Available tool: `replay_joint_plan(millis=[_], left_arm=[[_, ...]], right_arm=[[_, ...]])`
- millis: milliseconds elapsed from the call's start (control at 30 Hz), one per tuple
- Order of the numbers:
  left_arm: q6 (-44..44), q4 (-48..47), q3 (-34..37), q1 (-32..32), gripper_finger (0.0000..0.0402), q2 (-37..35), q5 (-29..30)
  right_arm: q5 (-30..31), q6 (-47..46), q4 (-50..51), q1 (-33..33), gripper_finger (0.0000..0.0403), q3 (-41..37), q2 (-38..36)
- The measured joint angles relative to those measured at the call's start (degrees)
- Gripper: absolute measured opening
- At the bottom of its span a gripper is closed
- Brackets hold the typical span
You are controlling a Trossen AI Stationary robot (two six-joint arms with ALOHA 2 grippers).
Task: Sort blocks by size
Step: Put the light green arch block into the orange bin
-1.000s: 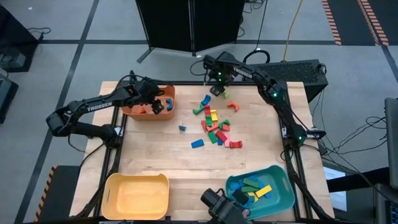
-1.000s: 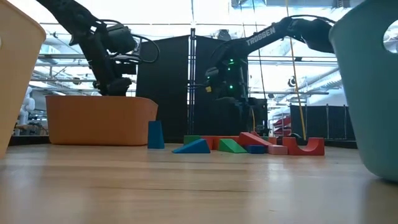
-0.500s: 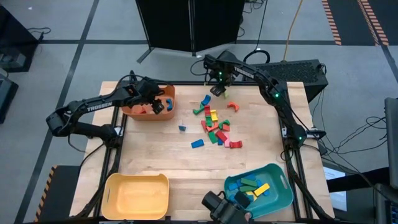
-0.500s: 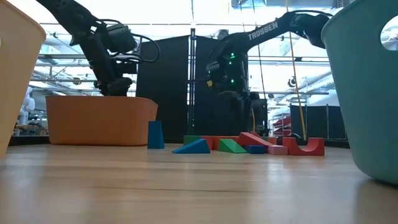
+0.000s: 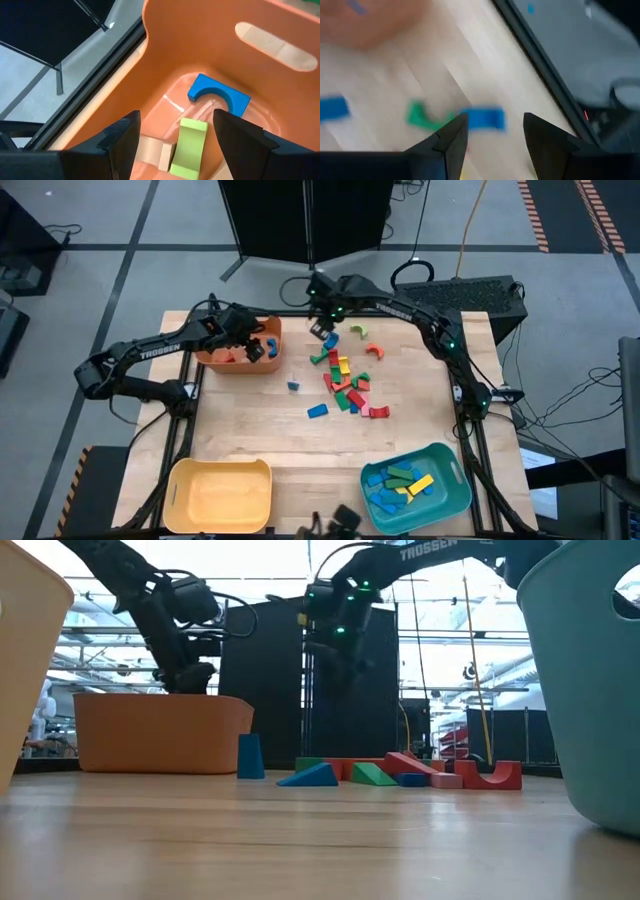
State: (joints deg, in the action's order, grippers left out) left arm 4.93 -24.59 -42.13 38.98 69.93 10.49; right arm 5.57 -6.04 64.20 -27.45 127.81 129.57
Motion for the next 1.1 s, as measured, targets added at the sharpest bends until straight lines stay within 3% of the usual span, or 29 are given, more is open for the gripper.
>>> replay_joint_plan(millis=[267,500,833,1100], left_arm=[[-0.11,-0.01,-0.02,-0.11,0.0251,0.0,-1.12],[0.01,-0.08,-0.02,-0.11,0.0251,0.0,-1.48],[0.41,0.1,-0.02,-0.11,0.0251,0.0,-1.48],[0.44,0.1,-0.02,-0.11,0.0251,0.0,-1.48]], right_arm=[[-2.72,-1.5,-9.64,-0.66,0.0176,0.02,6.81],[-1.94,-3.59,-4.21,-4.82,0.0176,-0.09,10.87],[5.42,-5.59,5.07,-7.87,0.0176,-0.34,10.91],[7.97,-6.38,5.81,-8.13,0.0176,-0.72,11.0]])
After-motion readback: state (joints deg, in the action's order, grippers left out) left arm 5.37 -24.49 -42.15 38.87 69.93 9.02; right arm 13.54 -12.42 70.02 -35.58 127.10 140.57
